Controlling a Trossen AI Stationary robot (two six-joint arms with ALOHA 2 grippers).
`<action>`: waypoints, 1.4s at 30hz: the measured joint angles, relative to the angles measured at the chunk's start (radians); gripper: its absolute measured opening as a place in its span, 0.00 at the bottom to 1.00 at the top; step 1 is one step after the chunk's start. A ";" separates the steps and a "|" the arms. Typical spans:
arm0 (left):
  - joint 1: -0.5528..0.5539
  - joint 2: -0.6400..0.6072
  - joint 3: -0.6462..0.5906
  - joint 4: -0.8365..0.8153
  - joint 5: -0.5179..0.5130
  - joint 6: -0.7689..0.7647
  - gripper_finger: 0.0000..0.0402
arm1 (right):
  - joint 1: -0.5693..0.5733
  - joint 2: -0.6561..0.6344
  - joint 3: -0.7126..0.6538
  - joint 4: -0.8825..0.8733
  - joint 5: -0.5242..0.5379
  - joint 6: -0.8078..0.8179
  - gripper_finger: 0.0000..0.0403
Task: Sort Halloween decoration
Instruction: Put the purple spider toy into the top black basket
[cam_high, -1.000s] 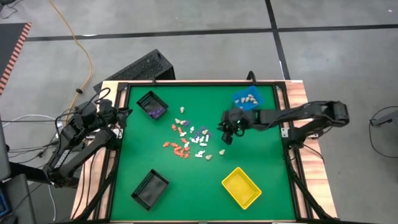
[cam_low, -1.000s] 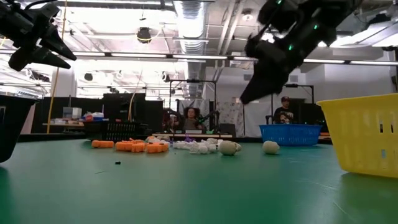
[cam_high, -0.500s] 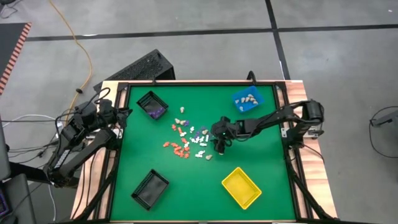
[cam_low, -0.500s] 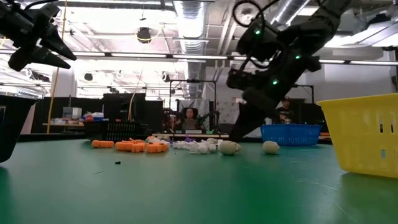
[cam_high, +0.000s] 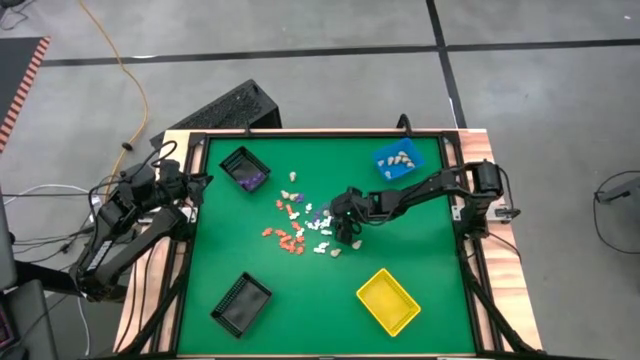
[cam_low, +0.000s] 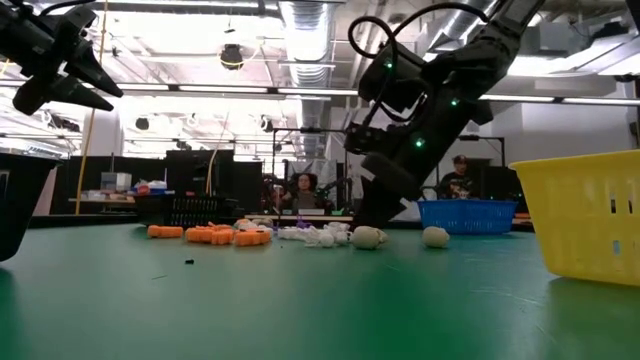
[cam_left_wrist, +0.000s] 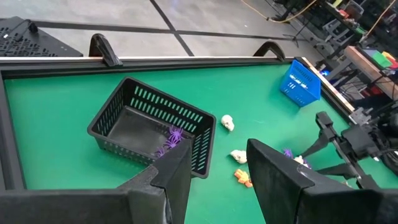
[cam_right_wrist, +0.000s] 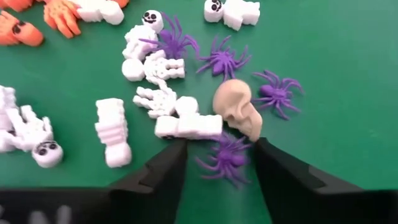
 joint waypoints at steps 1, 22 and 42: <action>0.000 0.000 0.000 0.000 0.000 0.000 0.36 | 0.000 -0.001 0.000 -0.006 0.000 0.013 0.47; 0.000 0.000 0.000 0.000 -0.001 0.012 0.36 | 0.048 -0.075 -0.010 -0.073 0.012 0.153 0.08; 0.000 0.000 0.000 0.000 -0.009 0.027 0.36 | -0.077 -0.274 -0.004 0.271 0.088 0.152 0.08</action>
